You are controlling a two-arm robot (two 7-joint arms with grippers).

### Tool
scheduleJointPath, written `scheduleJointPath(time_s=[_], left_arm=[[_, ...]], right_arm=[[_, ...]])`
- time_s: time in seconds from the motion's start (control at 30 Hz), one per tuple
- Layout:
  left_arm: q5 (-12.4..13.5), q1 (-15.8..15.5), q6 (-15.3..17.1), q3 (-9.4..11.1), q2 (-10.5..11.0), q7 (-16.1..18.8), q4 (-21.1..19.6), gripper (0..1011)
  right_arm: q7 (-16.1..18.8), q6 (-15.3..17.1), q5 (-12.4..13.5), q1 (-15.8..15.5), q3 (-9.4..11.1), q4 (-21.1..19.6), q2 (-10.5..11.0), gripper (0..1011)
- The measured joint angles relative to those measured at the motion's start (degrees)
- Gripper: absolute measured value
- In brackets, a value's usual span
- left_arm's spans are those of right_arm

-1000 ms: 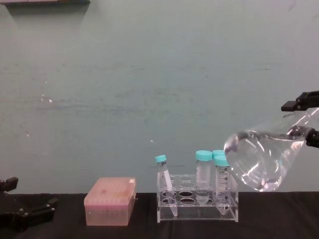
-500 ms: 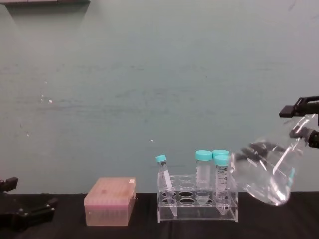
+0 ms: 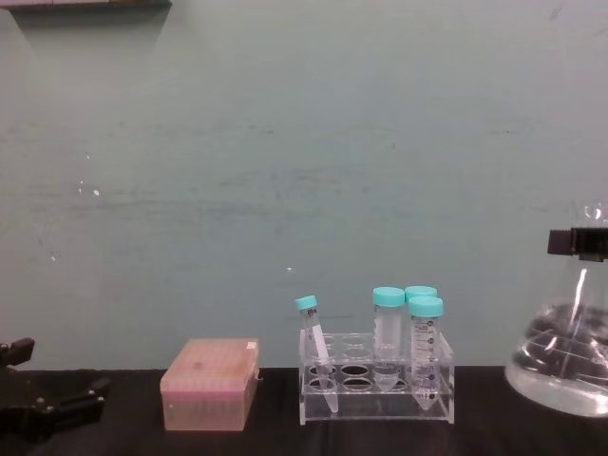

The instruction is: Pick up the beaker with the right gripper, shake it three times, and then put it down.

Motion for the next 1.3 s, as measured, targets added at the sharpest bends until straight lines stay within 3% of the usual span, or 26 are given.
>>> scheduleJointPath(time_s=[0.13, 0.2, 0.33, 0.37, 0.57, 0.7, 0.9, 1.3], left_arm=[[0.00, 0.00, 0.00, 0.00, 0.00, 0.00, 0.00, 1000], [0.00, 0.00, 0.00, 0.00, 0.00, 0.00, 0.00, 1000], [0.00, 0.00, 0.00, 0.00, 0.00, 0.00, 0.00, 1000], [0.00, 0.00, 0.00, 0.00, 0.00, 0.00, 0.00, 1000], [0.00, 0.00, 0.00, 0.00, 0.00, 0.00, 0.00, 1000], [0.00, 0.00, 0.00, 0.00, 0.00, 0.00, 0.00, 1000], [0.00, 0.00, 0.00, 0.00, 0.00, 0.00, 0.00, 1000], [0.00, 0.00, 0.00, 0.00, 0.00, 0.00, 0.00, 1000]], right_arm=[[0.27, -3.53, -4.16, 0.63, -2.52, 0.72, 2.55, 452], [0.25, -7.19, -8.12, 1.12, -4.67, 1.50, 4.48, 452], [-0.11, -11.31, -11.97, 1.44, -6.53, 2.21, 5.88, 452], [-0.56, -13.64, -14.15, 1.61, -7.35, 2.59, 6.44, 452], [-2.10, -21.64, -22.93, 2.07, -9.67, 4.12, 7.72, 452], [-2.97, -24.87, -27.13, 2.33, -10.54, 4.86, 8.11, 452], [-3.79, -27.19, -31.58, 2.66, -11.28, 5.64, 8.31, 452], [-3.82, -28.16, -37.63, 3.40, -12.22, 6.36, 8.55, 452]])
